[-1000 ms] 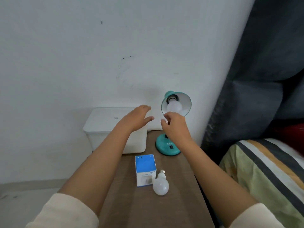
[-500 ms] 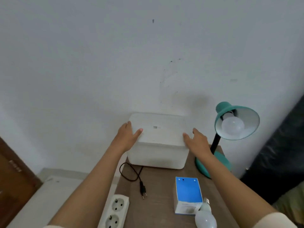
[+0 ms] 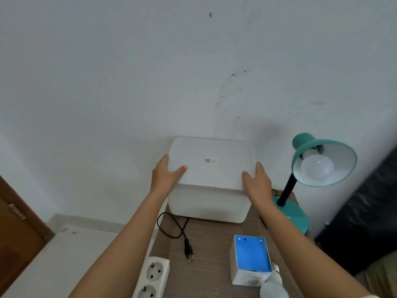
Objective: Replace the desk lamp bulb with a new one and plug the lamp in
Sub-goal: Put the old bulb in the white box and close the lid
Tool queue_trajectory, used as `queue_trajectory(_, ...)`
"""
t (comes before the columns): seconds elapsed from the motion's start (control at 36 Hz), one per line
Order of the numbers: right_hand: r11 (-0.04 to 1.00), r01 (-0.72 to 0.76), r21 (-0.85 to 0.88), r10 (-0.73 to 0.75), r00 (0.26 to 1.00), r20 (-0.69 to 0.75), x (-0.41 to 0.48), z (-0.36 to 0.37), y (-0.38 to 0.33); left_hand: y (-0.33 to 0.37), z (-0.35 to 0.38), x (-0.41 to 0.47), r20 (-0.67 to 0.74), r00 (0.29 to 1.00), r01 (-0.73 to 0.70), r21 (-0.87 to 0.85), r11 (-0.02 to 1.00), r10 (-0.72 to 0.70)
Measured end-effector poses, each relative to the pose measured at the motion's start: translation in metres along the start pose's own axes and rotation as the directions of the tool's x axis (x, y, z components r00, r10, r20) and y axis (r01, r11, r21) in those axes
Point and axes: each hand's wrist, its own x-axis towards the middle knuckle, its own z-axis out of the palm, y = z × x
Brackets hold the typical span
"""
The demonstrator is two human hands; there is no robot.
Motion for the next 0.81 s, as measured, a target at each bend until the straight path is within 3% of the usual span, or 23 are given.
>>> queue_trajectory(0.39, 0.992, 0.062, 0.107, -0.057, 0.997, -0.052, -0.089, -0.044, -0.031, 0.044, -0.048, -0.092, -0.055, 0.997, -0.057, -0.032, 0.998, 0.055)
queue_trajectory(0.64, 0.985, 0.096, 0.143, -0.082, 0.992, -0.096, -0.206, -0.082, 0.006, 0.033, -0.067, -0.234, -0.043, 0.994, -0.102, -0.001, 0.995, 0.102)
queue_trajectory(0.81, 0.995, 0.08, 0.052, -0.073, 0.989, -0.129, -0.282, -0.091, 0.051, -0.007, -0.069, -0.314, -0.021, 1.0, -0.017, 0.001, 1.0, 0.017)
